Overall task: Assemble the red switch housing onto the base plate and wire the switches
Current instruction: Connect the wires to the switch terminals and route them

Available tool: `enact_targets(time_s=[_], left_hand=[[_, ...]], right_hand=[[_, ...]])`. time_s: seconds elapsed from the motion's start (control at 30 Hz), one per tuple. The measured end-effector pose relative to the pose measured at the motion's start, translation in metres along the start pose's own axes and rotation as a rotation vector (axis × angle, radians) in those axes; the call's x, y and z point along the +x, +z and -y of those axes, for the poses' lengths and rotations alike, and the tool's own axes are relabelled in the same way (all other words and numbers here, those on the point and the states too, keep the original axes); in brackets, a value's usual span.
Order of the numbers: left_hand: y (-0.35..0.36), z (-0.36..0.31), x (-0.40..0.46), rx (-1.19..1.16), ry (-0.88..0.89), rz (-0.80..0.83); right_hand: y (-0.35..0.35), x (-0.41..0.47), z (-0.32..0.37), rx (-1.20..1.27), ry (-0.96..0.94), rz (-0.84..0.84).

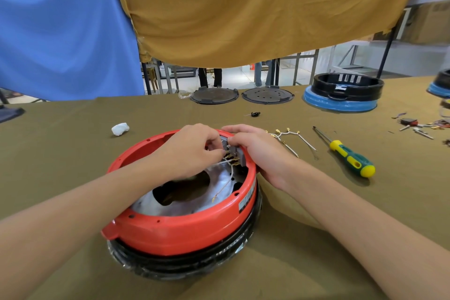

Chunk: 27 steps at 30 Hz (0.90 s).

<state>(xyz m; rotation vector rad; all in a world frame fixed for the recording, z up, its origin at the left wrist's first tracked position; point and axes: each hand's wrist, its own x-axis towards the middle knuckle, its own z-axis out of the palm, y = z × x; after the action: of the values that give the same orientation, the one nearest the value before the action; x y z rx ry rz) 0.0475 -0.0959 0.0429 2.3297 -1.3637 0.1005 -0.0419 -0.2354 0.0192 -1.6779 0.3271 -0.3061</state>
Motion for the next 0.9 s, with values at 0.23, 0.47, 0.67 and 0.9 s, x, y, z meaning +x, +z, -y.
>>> enact_targets(time_s=[0.23,0.47,0.67,0.9], left_hand=[[0.000,-0.002,0.000,0.033,-0.002,0.002],[-0.004,-0.012,0.005,0.065,-0.008,0.027],[-0.010,-0.021,0.010,0.067,-0.096,0.089],[-0.021,-0.030,0.020,0.038,-0.215,0.203]], right_hand=[[0.000,0.000,0.000,-0.002,0.002,-0.005],[0.001,-0.003,0.002,0.018,-0.002,-0.006],[0.001,-0.003,0.002,0.007,0.005,-0.019],[0.002,-0.002,0.000,0.029,0.009,-0.026]])
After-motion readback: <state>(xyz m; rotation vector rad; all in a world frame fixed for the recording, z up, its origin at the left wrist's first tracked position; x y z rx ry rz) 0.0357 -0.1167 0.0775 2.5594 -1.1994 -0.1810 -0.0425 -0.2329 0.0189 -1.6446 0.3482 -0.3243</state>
